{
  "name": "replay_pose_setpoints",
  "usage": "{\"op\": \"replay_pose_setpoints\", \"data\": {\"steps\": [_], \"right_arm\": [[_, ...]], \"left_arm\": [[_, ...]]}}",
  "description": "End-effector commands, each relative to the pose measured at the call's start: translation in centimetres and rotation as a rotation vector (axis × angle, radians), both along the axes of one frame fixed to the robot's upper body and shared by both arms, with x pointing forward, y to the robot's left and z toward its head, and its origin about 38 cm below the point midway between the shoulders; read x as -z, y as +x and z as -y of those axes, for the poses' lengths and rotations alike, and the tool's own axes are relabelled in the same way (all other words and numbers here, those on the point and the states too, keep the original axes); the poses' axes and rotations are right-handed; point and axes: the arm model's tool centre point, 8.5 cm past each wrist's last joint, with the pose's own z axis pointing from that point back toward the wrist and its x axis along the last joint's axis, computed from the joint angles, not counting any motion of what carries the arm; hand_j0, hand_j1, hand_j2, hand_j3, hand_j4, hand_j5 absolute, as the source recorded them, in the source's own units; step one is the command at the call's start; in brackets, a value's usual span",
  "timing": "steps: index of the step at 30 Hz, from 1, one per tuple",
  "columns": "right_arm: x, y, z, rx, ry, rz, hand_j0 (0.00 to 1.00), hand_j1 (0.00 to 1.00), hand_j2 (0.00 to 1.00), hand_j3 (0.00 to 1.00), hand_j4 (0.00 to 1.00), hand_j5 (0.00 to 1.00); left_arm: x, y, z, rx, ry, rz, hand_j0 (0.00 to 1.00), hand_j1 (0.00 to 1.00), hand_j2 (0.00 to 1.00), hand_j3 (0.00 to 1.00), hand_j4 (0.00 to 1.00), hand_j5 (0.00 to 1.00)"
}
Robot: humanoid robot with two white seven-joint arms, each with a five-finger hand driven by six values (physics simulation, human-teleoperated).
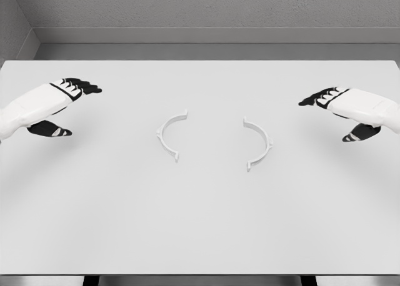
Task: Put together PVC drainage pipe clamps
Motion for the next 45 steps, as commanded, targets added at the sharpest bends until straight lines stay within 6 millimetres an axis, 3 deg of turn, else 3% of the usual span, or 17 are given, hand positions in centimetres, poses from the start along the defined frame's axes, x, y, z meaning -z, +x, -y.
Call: {"op": "replay_pose_setpoints", "data": {"steps": [1,4,6,7,11,15,17,21,31,38,45], "right_arm": [[-0.1,0.0,-0.1,-0.003,0.005,0.004,1.0,1.0,1.0,1.0,1.0,1.0],[-0.2,0.0,0.0,-0.001,0.003,0.007,1.0,1.0,1.0,1.0,1.0,1.0],[0.2,0.1,-0.5,-0.009,0.012,0.0,1.0,1.0,1.0,1.0,1.0,1.0],[0.8,0.0,-1.0,-0.022,0.007,-0.017,1.0,1.0,1.0,1.0,1.0,1.0],[2.0,0.4,-2.8,-0.032,0.068,-0.022,1.0,1.0,1.0,1.0,1.0,1.0],[3.0,1.0,-4.7,-0.043,0.136,-0.023,1.0,1.0,1.0,1.0,1.0,1.0],[3.3,1.2,-6.1,-0.062,0.178,-0.02,1.0,1.0,1.0,1.0,1.0,1.0],[4.2,1.8,-6.7,-0.043,0.219,-0.037,1.0,1.0,1.0,1.0,1.0,1.0],[6.9,4.2,-7.1,0.03,0.301,-0.099,1.0,1.0,1.0,1.0,1.0,1.0],[7.6,4.6,-6.5,0.056,0.3,-0.118,1.0,1.0,1.0,1.0,1.0,1.0],[7.9,4.8,-8.1,0.033,0.315,-0.127,1.0,1.0,1.0,1.0,1.0,1.0]], "left_arm": [[0.2,0.0,-0.2,-0.008,-0.005,-0.007,1.0,1.0,1.0,1.0,1.0,1.0],[1.3,0.2,-1.8,-0.053,-0.006,-0.043,1.0,1.0,1.0,1.0,1.0,1.0],[1.1,0.5,-1.7,-0.058,-0.012,-0.036,1.0,1.0,1.0,1.0,1.0,1.0],[2.0,0.7,-1.6,-0.063,-0.019,-0.057,1.0,1.0,1.0,1.0,1.0,1.0],[3.1,2.7,4.5,-0.003,-0.074,-0.021,1.0,1.0,1.0,1.0,1.0,1.0],[3.2,3.4,8.0,0.033,-0.124,0.001,1.0,1.0,1.0,1.0,1.0,1.0],[3.4,3.8,10.8,0.061,-0.184,0.008,1.0,1.0,1.0,1.0,1.0,1.0],[3.9,3.7,13.0,0.094,-0.189,0.001,1.0,1.0,1.0,1.0,1.0,1.0],[5.2,5.6,13.5,-0.125,-0.187,-0.093,1.0,1.0,1.0,1.0,1.0,1.0],[5.7,5.6,16.5,-0.093,-0.201,-0.099,1.0,1.0,1.0,1.0,1.0,1.0],[6.0,5.8,16.3,-0.137,-0.19,-0.111,1.0,1.0,1.0,1.0,1.0,1.0]]}}
